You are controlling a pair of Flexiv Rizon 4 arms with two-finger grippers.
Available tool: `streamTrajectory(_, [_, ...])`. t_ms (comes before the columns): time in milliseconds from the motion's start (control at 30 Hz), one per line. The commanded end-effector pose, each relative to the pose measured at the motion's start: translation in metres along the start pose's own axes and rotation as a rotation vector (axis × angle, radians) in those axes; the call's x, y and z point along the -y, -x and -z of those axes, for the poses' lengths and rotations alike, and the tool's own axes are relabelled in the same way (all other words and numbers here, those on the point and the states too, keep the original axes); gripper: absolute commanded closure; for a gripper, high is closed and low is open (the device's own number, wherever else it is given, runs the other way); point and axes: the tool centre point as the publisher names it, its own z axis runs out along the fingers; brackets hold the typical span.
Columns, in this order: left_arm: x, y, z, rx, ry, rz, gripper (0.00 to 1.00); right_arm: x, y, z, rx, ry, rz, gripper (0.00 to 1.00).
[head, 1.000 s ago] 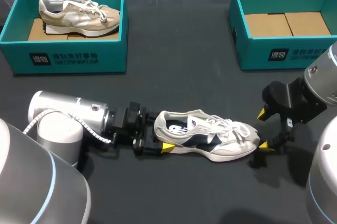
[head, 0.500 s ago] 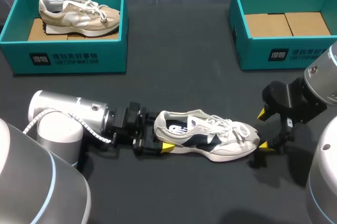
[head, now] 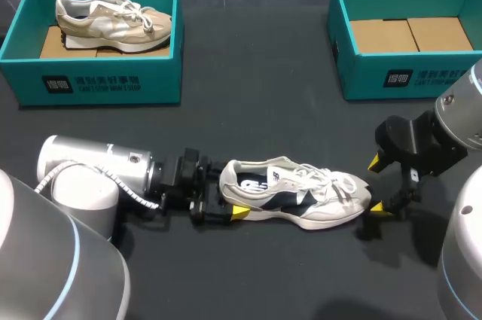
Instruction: Take the shoe out of the shoebox, open the shoe tongue, remove and reinsert the insole, then place the shoe into the shoebox
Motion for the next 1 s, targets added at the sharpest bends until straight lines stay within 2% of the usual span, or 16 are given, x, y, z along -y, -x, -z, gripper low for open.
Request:
streamTrajectory(33, [-0.002,-0.002,-0.001,0.002,0.003,0.001,1.00,0.000,-0.002,0.000,0.003,-0.002,0.000,0.00])
streamTrajectory(533, [-0.002,-0.002,-0.001,0.002,0.003,0.001,1.00,0.000,-0.002,0.000,0.003,-0.002,0.000,0.00])
streamTrajectory(567, [-0.002,-0.002,-0.001,0.002,0.003,0.001,1.00,-0.010,-0.002,0.006,0.025,-0.071,-0.014,0.00])
streamTrajectory(700, [-0.002,-0.002,-0.001,0.002,0.003,0.001,1.00,-0.047,-0.011,0.017,0.089,-0.209,-0.134,0.00])
streamTrajectory(733, [-0.002,-0.002,-0.001,0.002,0.003,0.001,1.00,-0.054,-0.014,0.019,0.095,-0.195,-0.155,0.00])
streamTrajectory(800, [-0.002,-0.002,-0.001,0.002,0.003,0.001,1.00,-0.064,-0.018,0.020,0.098,-0.237,-0.255,0.00])
streamTrajectory(867, [-0.002,-0.002,-0.001,0.002,0.003,0.001,1.00,-0.071,-0.020,0.020,0.096,-0.221,-0.357,0.00])
streamTrajectory(900, [-0.002,-0.002,-0.001,0.002,0.003,0.001,1.00,-0.074,-0.022,0.020,0.096,-0.239,-0.397,0.00])
streamTrajectory(933, [-0.002,-0.002,-0.001,0.002,0.003,0.001,1.00,-0.077,-0.024,0.019,0.107,-0.238,-0.446,0.00])
streamTrajectory(967, [-0.002,-0.002,-0.001,0.002,0.003,0.001,1.00,-0.080,-0.026,0.020,0.111,-0.195,-0.483,0.00])
streamTrajectory(1000, [-0.002,-0.002,-0.001,0.002,0.003,0.001,1.00,-0.083,-0.028,0.022,0.122,-0.211,-0.536,0.00])
